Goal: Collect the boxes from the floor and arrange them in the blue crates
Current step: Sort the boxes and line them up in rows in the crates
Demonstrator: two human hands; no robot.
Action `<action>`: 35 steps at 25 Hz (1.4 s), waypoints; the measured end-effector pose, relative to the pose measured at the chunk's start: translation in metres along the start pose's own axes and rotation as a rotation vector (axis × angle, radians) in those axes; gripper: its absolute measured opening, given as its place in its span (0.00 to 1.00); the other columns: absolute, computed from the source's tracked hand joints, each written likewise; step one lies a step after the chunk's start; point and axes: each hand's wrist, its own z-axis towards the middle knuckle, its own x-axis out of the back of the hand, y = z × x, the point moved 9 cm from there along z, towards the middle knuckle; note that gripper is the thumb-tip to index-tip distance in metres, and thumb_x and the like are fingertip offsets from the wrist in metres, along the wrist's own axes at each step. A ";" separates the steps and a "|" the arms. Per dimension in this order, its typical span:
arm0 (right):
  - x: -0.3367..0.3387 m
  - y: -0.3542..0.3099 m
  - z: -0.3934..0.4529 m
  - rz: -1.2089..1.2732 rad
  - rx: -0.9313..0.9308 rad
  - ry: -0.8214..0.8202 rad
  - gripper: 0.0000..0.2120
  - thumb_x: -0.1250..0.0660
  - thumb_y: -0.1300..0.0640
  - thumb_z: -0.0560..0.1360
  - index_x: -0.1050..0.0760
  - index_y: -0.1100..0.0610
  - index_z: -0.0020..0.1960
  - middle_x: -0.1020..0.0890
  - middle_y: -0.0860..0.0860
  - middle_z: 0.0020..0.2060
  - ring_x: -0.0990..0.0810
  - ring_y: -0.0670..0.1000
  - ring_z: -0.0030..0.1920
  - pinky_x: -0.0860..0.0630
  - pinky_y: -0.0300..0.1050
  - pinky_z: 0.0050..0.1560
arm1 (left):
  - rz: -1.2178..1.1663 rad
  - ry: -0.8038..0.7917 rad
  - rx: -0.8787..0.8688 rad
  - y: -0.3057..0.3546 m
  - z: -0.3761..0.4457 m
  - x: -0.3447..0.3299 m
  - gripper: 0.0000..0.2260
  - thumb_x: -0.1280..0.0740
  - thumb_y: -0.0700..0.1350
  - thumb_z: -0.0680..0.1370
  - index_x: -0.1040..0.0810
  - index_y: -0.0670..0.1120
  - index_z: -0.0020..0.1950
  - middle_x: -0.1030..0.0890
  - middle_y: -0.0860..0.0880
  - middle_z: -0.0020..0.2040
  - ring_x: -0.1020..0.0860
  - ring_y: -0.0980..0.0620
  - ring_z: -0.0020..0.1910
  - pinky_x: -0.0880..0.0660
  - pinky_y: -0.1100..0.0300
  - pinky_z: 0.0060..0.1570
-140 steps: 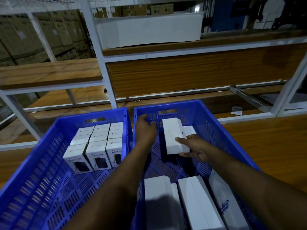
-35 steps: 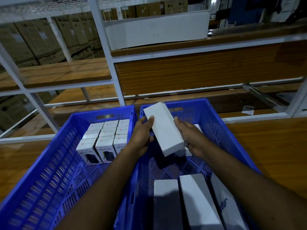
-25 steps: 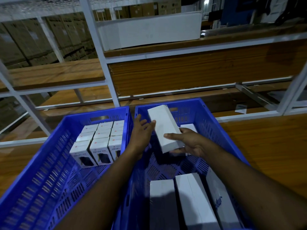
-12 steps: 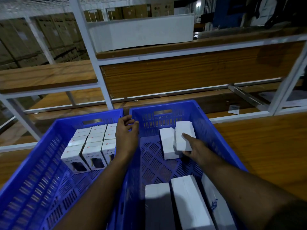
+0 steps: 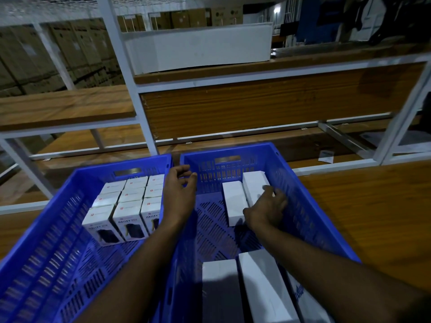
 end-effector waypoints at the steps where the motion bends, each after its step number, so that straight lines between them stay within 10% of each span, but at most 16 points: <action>1: -0.001 -0.010 -0.002 -0.116 0.155 0.011 0.33 0.24 0.60 0.67 0.32 0.51 0.69 0.38 0.55 0.72 0.39 0.58 0.71 0.28 0.55 0.63 | -0.001 -0.003 0.001 0.000 0.000 0.000 0.13 0.35 0.45 0.82 0.28 0.47 0.67 0.22 0.47 0.61 0.22 0.51 0.58 0.21 0.53 0.55; 5: -0.018 -0.024 -0.010 -0.486 0.556 -0.005 0.16 0.37 0.60 0.78 0.24 0.52 0.64 0.29 0.53 0.66 0.34 0.56 0.68 0.34 0.52 0.60 | -0.005 -0.023 -0.001 -0.002 0.000 -0.002 0.10 0.35 0.45 0.82 0.26 0.48 0.64 0.21 0.47 0.60 0.21 0.50 0.57 0.20 0.50 0.55; 26: -0.015 -0.039 0.004 -0.569 0.690 -0.090 0.21 0.36 0.58 0.78 0.30 0.51 0.70 0.28 0.53 0.65 0.32 0.56 0.66 0.32 0.51 0.61 | 0.208 -0.040 -0.088 0.005 -0.001 -0.007 0.05 0.34 0.47 0.82 0.20 0.47 0.51 0.18 0.51 0.44 0.19 0.52 0.44 0.20 0.51 0.46; 30: -0.045 -0.027 -0.011 -0.508 0.543 -0.535 0.11 0.27 0.54 0.72 0.18 0.56 0.53 0.17 0.55 0.53 0.19 0.56 0.53 0.21 0.46 0.51 | 0.291 -0.003 -0.079 0.005 0.003 0.004 0.04 0.33 0.47 0.81 0.20 0.49 0.49 0.19 0.53 0.42 0.20 0.55 0.43 0.21 0.53 0.45; 35: -0.057 0.005 -0.064 -0.993 0.592 -1.054 0.28 0.29 0.47 0.76 0.27 0.65 0.68 0.21 0.57 0.59 0.22 0.57 0.57 0.27 0.43 0.48 | 0.393 -0.087 -0.174 0.010 -0.003 -0.006 0.04 0.33 0.49 0.80 0.20 0.50 0.50 0.20 0.55 0.42 0.20 0.56 0.42 0.19 0.49 0.45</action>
